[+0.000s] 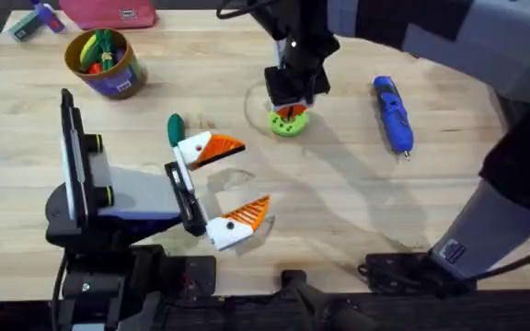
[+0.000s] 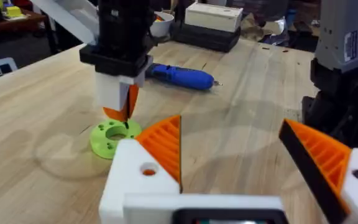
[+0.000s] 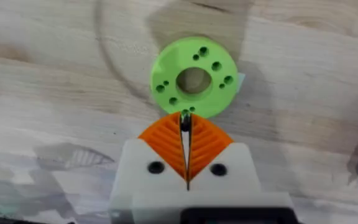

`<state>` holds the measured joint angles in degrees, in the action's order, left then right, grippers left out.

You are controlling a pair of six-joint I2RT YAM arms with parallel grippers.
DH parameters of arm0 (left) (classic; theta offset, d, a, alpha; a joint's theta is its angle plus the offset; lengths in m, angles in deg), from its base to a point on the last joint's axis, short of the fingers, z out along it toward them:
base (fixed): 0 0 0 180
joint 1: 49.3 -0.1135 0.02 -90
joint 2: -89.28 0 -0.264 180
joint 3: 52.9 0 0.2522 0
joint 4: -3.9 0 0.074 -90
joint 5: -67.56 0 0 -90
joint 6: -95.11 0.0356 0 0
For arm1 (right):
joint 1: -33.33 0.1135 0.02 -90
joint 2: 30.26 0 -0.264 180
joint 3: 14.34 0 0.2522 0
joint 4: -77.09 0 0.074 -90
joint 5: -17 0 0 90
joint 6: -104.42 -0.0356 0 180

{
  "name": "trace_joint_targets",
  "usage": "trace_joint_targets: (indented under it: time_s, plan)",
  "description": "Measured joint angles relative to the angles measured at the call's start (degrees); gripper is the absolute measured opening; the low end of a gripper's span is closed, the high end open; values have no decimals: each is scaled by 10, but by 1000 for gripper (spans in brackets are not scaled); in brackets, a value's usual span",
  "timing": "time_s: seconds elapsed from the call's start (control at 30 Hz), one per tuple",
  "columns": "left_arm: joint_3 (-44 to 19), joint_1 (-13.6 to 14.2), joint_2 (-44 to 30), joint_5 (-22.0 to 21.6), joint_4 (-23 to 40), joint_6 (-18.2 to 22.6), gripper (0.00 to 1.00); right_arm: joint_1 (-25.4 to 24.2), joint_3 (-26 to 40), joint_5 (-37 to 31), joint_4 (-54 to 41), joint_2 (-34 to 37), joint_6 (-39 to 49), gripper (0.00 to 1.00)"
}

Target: Pick up the gripper from the table and insert it into the empty holder that is missing its gripper. Then pick up a screw, insert it into the mounting hole, and use the screwdriver to tighten it. Finally, clean up the table by picking up the vegetable and placing it into the bucket.

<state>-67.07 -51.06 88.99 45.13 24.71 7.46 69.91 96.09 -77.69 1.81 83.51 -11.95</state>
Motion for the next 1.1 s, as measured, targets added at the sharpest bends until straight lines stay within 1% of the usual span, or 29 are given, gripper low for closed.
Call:
trace_joint_targets:
  time_s: [0.13,0.3,0.47,0.6,0.7,0.87,1.1]
  plan:
    - [0,0,0,0,0,0,985,0,16,0,-24,-19,7,6]
    - [0,0,0,0,0,0,985,-1,63,0,-74,-64,31,6]
    - [0,0,0,0,0,0,985,-1,156,0,-140,-99,65,6]
    - [0,0,0,0,0,0,985,0,246,0,-208,-107,97,6]
    - [0,0,0,0,0,0,985,2,295,0,-238,-107,120,6]
    - [0,0,0,1,0,0,985,32,356,0,-261,-108,149,6]
    - [0,0,0,1,0,0,985,98,365,27,-269,-107,188,6]
